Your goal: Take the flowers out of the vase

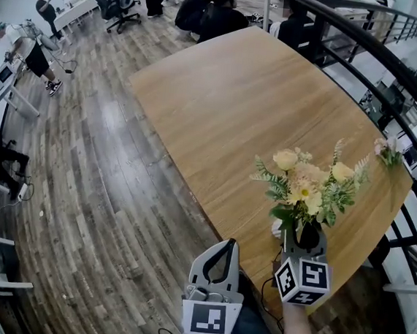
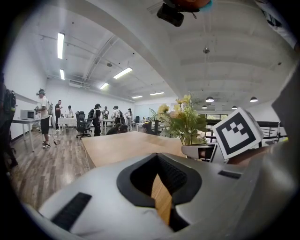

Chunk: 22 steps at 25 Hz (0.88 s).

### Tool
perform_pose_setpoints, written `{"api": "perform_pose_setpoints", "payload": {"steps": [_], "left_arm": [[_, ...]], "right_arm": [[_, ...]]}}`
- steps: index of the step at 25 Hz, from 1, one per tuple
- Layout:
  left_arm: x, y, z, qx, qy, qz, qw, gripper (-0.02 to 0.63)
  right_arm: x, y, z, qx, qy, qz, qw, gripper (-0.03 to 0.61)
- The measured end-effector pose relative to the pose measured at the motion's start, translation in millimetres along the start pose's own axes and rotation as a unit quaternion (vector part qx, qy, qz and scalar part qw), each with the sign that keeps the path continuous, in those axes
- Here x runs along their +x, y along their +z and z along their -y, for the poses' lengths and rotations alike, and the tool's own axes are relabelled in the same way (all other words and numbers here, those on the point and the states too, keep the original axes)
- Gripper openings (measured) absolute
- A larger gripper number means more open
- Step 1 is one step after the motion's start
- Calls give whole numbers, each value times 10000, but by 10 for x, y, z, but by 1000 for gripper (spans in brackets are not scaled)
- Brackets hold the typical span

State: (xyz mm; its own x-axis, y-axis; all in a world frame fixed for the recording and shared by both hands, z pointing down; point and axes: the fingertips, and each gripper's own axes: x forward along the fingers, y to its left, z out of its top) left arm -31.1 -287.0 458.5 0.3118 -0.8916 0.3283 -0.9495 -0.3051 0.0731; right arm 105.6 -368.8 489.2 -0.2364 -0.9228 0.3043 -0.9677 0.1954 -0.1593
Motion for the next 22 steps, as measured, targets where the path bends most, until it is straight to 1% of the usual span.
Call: {"api": "perform_pose_setpoints", "payload": {"steps": [5, 13, 18, 22], "left_arm": [[3, 32, -43, 103, 26, 25, 9999, 14], [-11, -5, -75, -64, 102, 28, 9999, 14], [-8, -8, -42, -48, 96, 4, 9999, 14], [-5, -13, -24, -67, 112, 18, 9999, 14]], "right_arm": [[-3, 23, -17, -107, -29, 27, 9999, 147], [6, 18, -51, -283, -32, 100, 9995, 117], [-3, 28, -45, -395, -68, 144, 9991, 95], [-4, 36, -37, -376, -72, 177, 9991, 83]]}}
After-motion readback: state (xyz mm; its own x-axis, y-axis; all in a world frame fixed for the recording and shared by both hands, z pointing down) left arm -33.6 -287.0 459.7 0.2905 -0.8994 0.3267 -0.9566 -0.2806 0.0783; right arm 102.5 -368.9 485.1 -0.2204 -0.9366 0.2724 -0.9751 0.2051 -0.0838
